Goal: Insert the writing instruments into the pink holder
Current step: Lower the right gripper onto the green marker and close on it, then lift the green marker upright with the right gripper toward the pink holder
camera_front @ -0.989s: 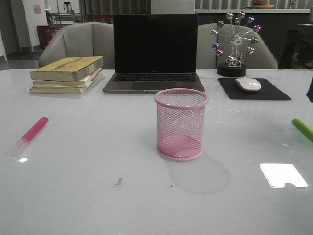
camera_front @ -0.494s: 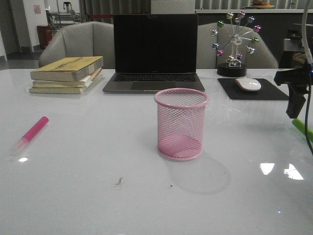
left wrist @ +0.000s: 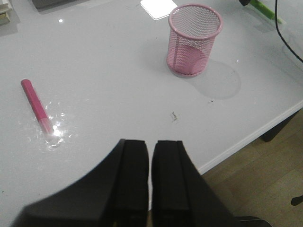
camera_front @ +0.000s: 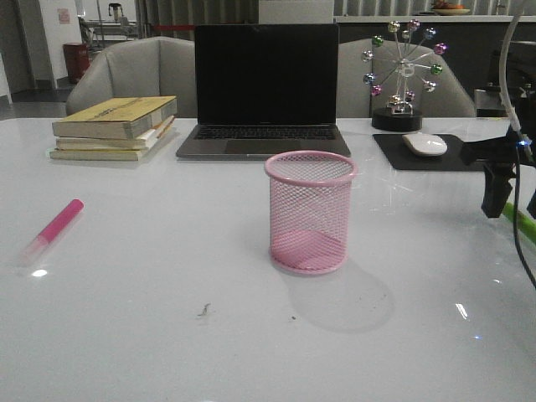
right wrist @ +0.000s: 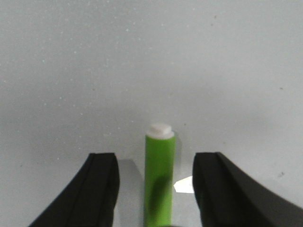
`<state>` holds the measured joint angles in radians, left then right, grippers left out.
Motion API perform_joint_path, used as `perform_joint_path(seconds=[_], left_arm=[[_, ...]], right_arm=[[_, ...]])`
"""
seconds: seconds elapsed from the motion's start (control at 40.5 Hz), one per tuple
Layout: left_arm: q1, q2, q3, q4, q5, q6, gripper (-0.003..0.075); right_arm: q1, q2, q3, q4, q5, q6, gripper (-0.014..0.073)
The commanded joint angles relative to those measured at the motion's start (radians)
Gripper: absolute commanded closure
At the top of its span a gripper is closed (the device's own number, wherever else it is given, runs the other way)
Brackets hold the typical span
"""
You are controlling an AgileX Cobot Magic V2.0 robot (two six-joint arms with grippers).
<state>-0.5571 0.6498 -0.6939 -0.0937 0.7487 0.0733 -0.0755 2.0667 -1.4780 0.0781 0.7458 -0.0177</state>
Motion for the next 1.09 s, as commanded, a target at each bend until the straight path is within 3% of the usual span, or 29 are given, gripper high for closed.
perform_joint_path(seconds=[0.0,0.667,0.915,1.063], left_arm=[[-0.009,0.004,-0.031,-0.011,-0.077,0.001,0.0591],[-0.009,0.004,-0.031,-0.011,-0.077,0.001,0.0591],[-0.009,0.004,-0.031,-0.011,-0.077,0.001,0.0591],[-0.009,0.004,-0.031,-0.011,-0.077,0.001,0.0591]], right_arm=[[-0.001,-0.048,-0.034,-0.011,-0.039,-0.008,0.0125],[-0.001,-0.027,-0.034,-0.013,0.001,-0.008,0.0130],[-0.001,-0.028,-0.034,-0.011,-0.004,-0.008,0.0368],[-0.001,-0.055,-0.034,0.024,0.000,-0.008,0.0378]])
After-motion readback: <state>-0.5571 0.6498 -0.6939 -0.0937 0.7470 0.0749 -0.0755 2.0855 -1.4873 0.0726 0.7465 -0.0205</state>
